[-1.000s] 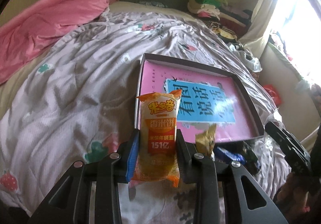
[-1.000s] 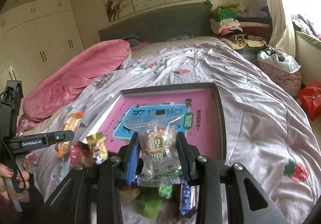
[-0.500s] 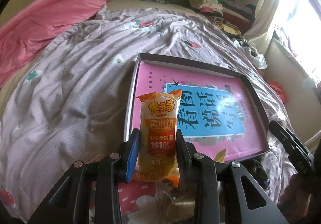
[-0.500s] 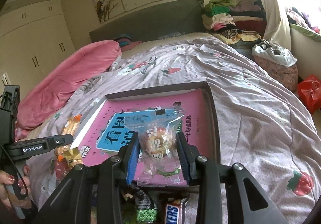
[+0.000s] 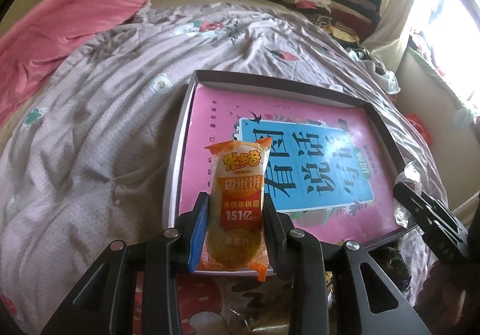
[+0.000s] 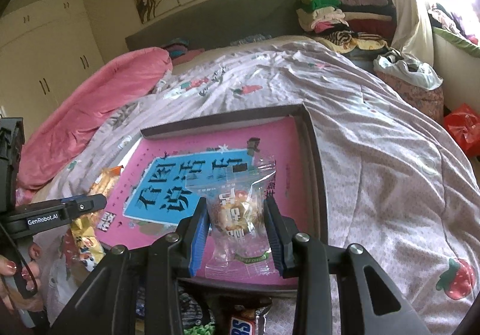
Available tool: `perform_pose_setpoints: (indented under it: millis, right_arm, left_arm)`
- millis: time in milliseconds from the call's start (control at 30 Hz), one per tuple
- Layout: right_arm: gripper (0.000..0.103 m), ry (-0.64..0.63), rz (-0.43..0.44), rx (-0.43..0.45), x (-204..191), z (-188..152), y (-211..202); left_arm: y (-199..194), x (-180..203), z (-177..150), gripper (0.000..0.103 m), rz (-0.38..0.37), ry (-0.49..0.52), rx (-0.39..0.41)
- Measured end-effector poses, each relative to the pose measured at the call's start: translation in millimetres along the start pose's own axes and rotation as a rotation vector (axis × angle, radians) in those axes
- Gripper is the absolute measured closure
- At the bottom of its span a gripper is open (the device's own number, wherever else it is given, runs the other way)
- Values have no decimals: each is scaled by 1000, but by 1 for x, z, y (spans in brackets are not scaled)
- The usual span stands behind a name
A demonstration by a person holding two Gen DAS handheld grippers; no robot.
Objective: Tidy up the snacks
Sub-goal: 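Carry rice cake bar with left gripper while right gripper carries candy bag into tray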
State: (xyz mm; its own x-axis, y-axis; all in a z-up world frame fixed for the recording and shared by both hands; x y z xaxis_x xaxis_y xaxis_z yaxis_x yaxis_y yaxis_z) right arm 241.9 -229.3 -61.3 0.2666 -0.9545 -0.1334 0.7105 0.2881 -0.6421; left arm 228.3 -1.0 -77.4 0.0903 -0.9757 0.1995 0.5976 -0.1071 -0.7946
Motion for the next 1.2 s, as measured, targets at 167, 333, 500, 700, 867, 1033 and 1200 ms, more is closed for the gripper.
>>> perform_pose_setpoints:
  millis: [167,333,500,700,867,1033,1200]
  right_arm:
    - [66,-1,-14,-29,1,-5,5]
    - [66,8,-23,-48,5,-9,7]
    - [65,14,-24,-54,7,-10,8]
    - [65,15,-22,-56,7,-10,9]
    - [65,20,-24,-60,8,-12,10]
    - [65,29,-15,-53,8,-11,9]
    - [61,39,2,-21,8,-5,1]
  left_arm:
    - [3,2,-1,68,-7,3,-1]
    - [4,2,0,68,-16,-1,1]
    - [4,2,0,68,-28,-11,0]
    - [4,3,-1,68,-34,-15,0]
    - [3,3,-2,68,-35,-17,0]
    - [1,2,-1,67,-38,-21,7]
    - [-6,2,2,60,-51,-30,26]
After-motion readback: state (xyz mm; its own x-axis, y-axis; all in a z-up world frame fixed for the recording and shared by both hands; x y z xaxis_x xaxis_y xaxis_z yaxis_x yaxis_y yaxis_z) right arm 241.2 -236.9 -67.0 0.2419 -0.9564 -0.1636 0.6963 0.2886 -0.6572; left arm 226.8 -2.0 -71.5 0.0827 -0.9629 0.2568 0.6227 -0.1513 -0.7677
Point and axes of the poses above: each gripper's, at about its wrist camera, not at the fingertips, and y roughly the way its jaws point, x to its right, z to its top, the point moved 8 cm from there along y, roughly the way its jaws point, and after that the axes turned 4 degrees about -y, right-handed, at the moved point
